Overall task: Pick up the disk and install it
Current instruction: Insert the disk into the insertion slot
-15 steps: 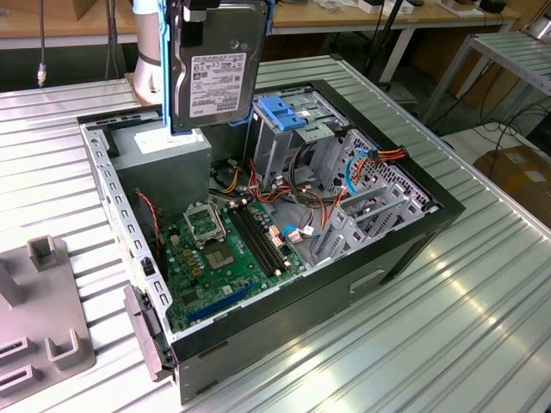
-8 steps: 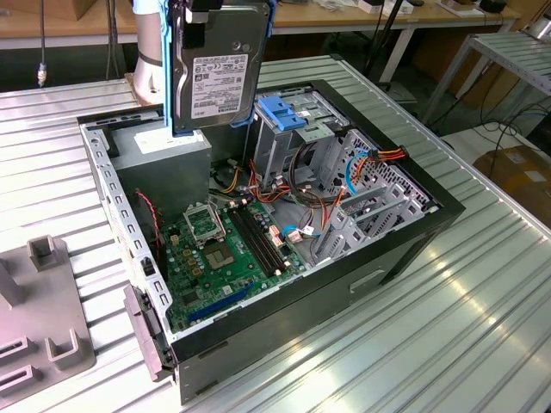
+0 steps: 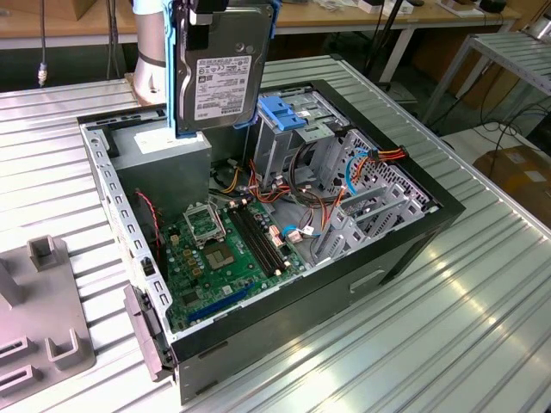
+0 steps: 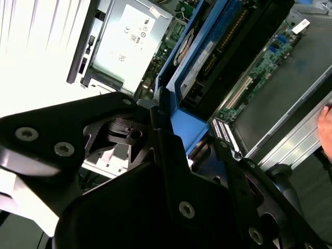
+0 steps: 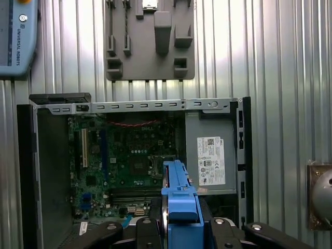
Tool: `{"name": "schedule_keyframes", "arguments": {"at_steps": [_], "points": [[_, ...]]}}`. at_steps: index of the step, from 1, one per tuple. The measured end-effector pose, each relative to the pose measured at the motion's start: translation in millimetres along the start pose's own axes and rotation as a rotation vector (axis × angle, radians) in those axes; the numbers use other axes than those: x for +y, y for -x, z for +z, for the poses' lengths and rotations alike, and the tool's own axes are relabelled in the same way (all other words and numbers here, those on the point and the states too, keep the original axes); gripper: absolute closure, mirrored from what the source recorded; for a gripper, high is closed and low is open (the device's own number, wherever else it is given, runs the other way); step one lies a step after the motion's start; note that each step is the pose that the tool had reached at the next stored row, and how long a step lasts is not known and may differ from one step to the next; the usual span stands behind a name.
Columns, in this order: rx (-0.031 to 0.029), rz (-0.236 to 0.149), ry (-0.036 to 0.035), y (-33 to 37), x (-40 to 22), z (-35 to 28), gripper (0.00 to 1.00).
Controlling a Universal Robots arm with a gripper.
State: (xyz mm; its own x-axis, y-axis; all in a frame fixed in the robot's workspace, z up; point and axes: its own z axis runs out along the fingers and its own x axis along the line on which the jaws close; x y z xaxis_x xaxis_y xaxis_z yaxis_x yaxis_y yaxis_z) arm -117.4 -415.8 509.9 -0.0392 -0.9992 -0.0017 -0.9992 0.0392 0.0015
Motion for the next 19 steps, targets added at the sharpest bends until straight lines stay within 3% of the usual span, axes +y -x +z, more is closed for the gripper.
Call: {"name": "schedule_keyframes", "arguments": {"at_steps": [19], "points": [[0.0001,0.0,0.0,-7.6,-6.0,0.3,0.63]]}}
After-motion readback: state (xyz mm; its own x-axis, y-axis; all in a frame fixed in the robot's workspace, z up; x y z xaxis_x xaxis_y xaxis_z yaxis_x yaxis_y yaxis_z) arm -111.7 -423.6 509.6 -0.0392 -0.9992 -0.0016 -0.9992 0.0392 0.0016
